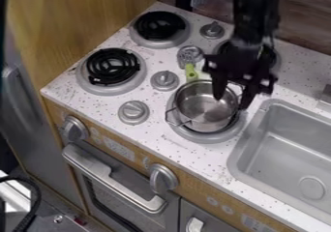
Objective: Take the silver pot and put it on the right burner
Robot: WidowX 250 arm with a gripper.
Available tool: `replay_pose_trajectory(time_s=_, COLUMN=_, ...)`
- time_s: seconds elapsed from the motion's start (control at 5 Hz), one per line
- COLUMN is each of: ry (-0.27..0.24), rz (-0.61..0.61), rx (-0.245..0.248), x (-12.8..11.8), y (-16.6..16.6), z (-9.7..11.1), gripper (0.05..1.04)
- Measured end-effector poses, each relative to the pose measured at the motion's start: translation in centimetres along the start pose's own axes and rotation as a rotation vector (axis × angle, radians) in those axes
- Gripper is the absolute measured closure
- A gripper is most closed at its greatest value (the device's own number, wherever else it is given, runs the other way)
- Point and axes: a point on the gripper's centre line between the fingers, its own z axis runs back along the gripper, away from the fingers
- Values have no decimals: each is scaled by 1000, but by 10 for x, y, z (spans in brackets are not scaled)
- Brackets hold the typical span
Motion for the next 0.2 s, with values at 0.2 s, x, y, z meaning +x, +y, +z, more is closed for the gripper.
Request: replay_pose_trajectory(time_s=0.2, ry=-29, rz=69, rx=-39, x=0, y=3, z=18, gripper=93)
